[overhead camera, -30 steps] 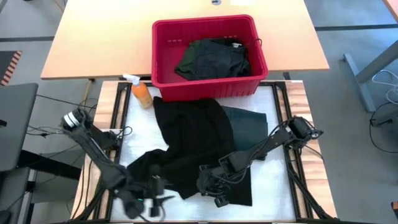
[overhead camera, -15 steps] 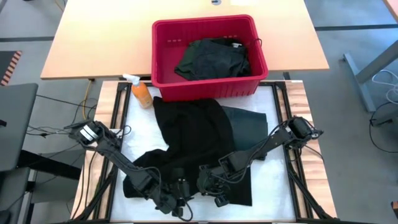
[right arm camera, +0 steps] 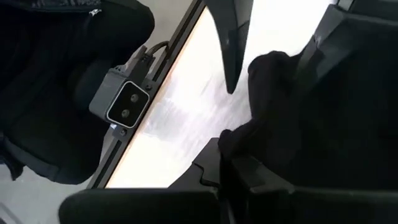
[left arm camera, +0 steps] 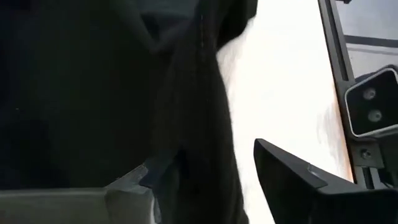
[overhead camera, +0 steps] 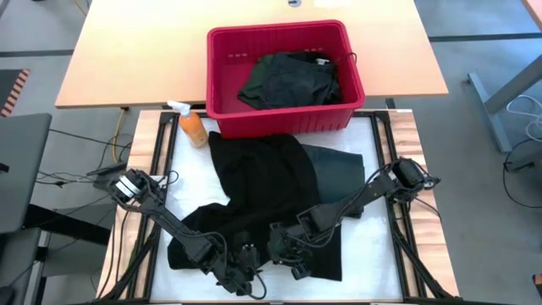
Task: Fold Laundry from Bin
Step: Fold the black shirt
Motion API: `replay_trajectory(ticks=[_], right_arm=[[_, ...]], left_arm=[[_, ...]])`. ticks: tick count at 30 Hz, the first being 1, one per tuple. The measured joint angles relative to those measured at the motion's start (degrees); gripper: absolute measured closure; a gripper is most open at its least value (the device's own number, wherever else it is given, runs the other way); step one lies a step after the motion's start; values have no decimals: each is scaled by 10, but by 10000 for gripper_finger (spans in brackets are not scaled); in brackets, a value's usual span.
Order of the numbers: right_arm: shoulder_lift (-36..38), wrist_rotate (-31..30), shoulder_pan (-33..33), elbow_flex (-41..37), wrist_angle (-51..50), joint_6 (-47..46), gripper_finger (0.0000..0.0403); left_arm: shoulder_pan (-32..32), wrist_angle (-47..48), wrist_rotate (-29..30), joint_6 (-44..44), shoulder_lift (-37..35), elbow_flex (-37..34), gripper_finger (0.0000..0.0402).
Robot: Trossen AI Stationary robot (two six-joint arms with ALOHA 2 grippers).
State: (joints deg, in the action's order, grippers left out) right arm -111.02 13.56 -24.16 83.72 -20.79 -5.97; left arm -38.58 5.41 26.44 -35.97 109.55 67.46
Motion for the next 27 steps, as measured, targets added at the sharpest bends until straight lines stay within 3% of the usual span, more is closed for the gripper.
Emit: replay_trajectory(ticks=[11,14,16,21,25,27], right_arm=[[0,0,0,0,0,0,374],[0,-7,0,0,2,0,357],[2,-7,0,0,-3,0,335],[19,-3,4,33,-133,8,270],[52,-7,7,47,-268,29,229],[73,-38,7,33,-303,44,217]], left_arm=[[1,-14,10,7,-2,0,336],[1,-19,-7,8,-2,0,388],[1,-12,-21,8,-2,5,396],[-4,109,-102,-12,-3,59,401],[-27,249,-229,-68,-3,114,401],[-45,309,-294,-103,-3,134,401]])
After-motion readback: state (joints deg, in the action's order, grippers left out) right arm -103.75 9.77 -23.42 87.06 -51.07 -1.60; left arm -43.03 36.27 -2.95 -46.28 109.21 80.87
